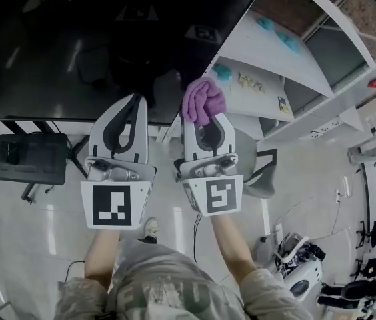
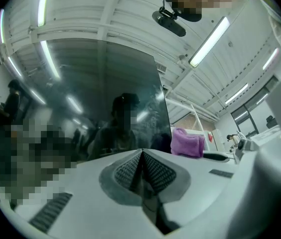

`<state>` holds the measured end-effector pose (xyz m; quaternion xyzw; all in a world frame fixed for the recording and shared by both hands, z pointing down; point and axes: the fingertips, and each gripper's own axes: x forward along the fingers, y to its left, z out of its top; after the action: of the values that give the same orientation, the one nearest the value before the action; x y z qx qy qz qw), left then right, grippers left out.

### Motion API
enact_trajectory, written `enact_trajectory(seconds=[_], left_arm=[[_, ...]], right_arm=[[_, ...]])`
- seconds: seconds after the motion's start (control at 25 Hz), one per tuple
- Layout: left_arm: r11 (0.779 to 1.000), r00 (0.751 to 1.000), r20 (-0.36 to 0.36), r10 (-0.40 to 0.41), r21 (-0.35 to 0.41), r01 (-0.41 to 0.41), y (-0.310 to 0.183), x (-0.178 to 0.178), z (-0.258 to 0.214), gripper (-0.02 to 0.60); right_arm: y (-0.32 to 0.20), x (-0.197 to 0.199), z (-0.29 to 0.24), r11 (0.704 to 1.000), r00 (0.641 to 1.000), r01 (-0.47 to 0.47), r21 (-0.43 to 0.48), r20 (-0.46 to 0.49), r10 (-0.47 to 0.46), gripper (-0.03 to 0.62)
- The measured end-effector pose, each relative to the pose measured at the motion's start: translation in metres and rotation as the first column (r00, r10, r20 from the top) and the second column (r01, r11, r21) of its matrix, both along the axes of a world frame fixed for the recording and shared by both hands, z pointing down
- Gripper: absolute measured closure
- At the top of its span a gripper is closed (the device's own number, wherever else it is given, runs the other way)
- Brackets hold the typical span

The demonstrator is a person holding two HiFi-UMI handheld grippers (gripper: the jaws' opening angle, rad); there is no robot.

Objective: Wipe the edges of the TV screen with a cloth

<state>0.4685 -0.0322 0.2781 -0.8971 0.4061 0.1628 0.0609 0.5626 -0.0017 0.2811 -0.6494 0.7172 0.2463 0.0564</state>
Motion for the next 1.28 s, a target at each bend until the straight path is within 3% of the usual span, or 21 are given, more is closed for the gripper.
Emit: enact_trajectory(seconds=[0.28,0.48,0.8,0.92,1.12,1.28], left_arm=[[0.999,0.997,0.078,-0.001,-0.034,0.004,0.011,-0.006,0.035,0.566],[0.997,0.995,0.104,0.005,-0.078,0.003,0.016,-0.015,0.058,0.566],[0.985,0.989,0.147,0.004,-0.169,0.021,0.024,-0.038,0.094,0.566],[0.984,0.990,0.139,-0.010,-0.175,0.034,0.023,-0.055,0.093,0.566],[0.992,0.994,0.096,-0.049,-0.114,0.060,0.035,-0.083,0.059,0.566],[0.997,0.989,0.132,-0.065,-0.033,0.070,0.051,-0.104,0.036,0.566]], right_arm=[[-0.010,0.009,0.087,0.980,0.989,0.050,-0.191,0.148,-0.022,0.540],[-0.018,0.016,0.161,0.935,0.959,0.089,-0.343,0.282,0.013,0.540],[-0.016,0.017,0.195,0.895,0.955,0.078,-0.439,0.290,0.059,0.540],[-0.010,0.011,0.191,0.894,0.952,0.056,-0.445,0.294,0.087,0.540],[0.031,-0.028,0.122,0.937,0.983,-0.015,-0.349,0.169,0.079,0.540],[0.060,-0.073,0.070,0.964,0.993,-0.049,-0.260,0.092,0.075,0.540]])
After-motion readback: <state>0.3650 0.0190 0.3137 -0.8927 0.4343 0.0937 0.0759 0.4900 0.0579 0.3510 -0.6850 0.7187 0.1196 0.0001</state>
